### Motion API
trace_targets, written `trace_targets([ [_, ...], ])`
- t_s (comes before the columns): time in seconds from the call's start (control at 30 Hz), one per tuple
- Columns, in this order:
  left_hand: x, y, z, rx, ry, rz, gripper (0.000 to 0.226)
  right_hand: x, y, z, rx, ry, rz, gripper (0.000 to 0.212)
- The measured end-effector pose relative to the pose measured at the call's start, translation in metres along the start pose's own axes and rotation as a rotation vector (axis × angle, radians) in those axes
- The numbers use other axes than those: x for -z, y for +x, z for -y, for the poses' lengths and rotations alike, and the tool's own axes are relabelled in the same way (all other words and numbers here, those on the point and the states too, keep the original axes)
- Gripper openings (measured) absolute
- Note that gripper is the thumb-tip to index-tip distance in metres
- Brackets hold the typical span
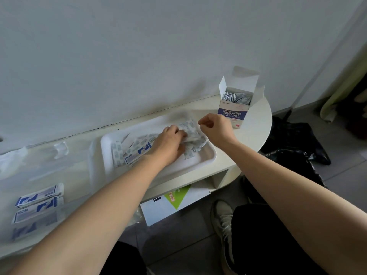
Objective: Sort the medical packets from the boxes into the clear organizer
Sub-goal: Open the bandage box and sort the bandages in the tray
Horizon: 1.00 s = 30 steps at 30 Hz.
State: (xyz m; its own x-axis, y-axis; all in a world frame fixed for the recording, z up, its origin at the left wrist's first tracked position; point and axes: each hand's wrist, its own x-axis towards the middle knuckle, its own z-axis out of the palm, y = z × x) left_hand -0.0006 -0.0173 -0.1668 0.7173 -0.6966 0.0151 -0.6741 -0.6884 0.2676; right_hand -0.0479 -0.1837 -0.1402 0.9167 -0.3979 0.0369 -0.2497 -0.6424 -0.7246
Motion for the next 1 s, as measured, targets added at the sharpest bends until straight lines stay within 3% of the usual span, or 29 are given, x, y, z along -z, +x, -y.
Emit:
trace_targets([
  [0.17,0.002,0.007,0.002,0.02,0.054,-0.048,0.046,0.006,0.013,-0.016,-0.095,-0.05,-0.057,0.027],
  [0.33,0.003,0.007,0.006,-0.02,0.02,-0.096,0.041,0.0,0.011,-0.039,-0.139,-0.373,0.06,0.044],
  [0.6,0.001,0.006,0.009,-0.022,0.001,-0.079,0.037,-0.002,0.012,-0.04,-0.05,-0.412,0.006,0.03],
  [0.7,0.001,0.004,0.008,-0.018,0.001,-0.075,0.037,-0.002,0.012,-0.043,-0.105,-0.356,0.037,0.018],
  [0.77,0.001,0.004,0.008,-0.013,0.009,-0.079,0.038,0.0,0.012,-0.048,-0.131,-0.307,0.066,0.026],
  [0.87,0.0,0.004,0.009,-0.006,0.017,-0.05,0.044,0.004,0.011,-0.045,-0.118,-0.139,-0.003,0.016],
  [0.93,0.002,0.005,0.009,0.016,-0.017,-0.036,0.05,0.007,0.011,-0.035,-0.042,-0.036,-0.087,0.015],
  [1.0,0.009,0.005,0.006,0.1,-0.211,-0.085,0.043,0.007,0.011,-0.022,0.112,-0.016,-0.12,0.013],
])
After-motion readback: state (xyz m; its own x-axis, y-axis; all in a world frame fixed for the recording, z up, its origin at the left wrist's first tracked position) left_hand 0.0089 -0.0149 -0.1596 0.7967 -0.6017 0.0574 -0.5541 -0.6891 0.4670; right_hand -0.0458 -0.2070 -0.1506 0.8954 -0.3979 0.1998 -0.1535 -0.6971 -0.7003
